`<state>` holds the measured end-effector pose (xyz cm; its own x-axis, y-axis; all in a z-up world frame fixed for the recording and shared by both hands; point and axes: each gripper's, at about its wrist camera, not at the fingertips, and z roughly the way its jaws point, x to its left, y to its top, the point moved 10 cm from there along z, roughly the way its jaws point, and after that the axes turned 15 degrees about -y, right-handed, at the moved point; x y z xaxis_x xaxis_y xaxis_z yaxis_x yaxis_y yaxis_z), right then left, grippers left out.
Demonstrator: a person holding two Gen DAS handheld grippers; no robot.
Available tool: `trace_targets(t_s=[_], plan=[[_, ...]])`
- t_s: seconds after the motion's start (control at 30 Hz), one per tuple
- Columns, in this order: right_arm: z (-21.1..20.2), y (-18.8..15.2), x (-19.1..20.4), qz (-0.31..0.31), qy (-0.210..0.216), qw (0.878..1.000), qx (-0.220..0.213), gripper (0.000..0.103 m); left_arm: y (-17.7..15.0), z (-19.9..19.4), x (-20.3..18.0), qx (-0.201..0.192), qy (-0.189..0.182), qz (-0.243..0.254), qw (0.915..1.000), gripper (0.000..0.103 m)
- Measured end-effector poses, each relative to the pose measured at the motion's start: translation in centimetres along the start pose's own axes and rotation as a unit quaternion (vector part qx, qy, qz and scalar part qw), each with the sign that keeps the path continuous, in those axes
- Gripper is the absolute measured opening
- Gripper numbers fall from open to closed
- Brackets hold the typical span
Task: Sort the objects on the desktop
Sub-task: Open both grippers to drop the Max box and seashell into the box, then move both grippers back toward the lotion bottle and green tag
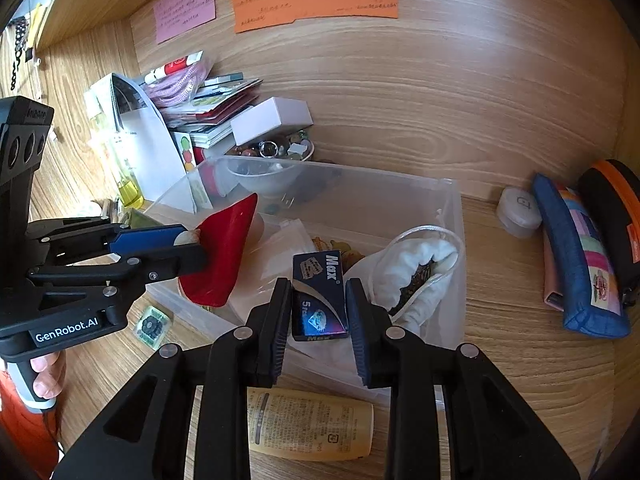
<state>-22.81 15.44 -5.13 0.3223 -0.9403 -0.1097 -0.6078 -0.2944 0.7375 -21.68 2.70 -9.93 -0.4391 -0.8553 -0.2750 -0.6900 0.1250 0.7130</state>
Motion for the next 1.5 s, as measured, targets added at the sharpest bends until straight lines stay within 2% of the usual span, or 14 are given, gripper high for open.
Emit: trace_targets(t_s=[0.13,0.37,0.53,0.63,0.7,0.87,0.97,1.1,1.23,1.5], plan=[[-0.2,0.1,0.0,0.003,0.003,1.000,-0.004,0.036,0.2,-0.4,0.0,-0.009,0.002,0.002,1.0000,0.035],[-0.7,0.5,0.1,0.006,0.009,1.000,-0.014,0.047,0.5,-0.9,-0.2,-0.016,0.002,0.003,0.9999,0.039],[-1.4,0.7,0.0,0.005,0.005,1.000,-0.020,0.053,0.9,-2.4,-0.8,-0.034,0.014,0.013,0.9992,0.056],[-2.3,0.9,-0.1,0.009,-0.003,1.000,-0.029,0.063,0.9,-3.6,-1.2,-0.045,0.021,0.021,0.9985,0.063],[-3.1,0.9,-0.4,0.015,-0.011,0.999,-0.035,0.069,0.8,-4.3,-1.4,-0.050,0.026,0.024,0.9981,0.066],[-4.7,0.2,-0.6,0.017,-0.031,0.999,-0.036,0.071,0.1,-5.9,-1.6,-0.060,0.033,0.020,0.9975,0.071],[-5.7,-0.3,-0.7,0.015,-0.048,0.998,-0.040,0.082,-0.5,-6.8,-1.8,-0.062,0.036,0.018,0.9973,0.073],[-7.2,-1.0,-0.9,0.013,-0.062,0.997,-0.048,0.083,-1.7,-7.6,-1.6,-0.063,0.040,0.008,0.9972,0.076],[-7.7,-2.0,-1.1,0.007,-0.074,0.996,-0.040,0.084,-3.3,-8.0,-0.7,-0.059,0.040,-0.013,0.9974,0.088],[-7.8,-5.6,-1.8,0.023,-0.076,0.997,-0.007,0.087,-8.9,-6.6,2.4,-0.001,0.061,-0.053,0.9967,0.088]])
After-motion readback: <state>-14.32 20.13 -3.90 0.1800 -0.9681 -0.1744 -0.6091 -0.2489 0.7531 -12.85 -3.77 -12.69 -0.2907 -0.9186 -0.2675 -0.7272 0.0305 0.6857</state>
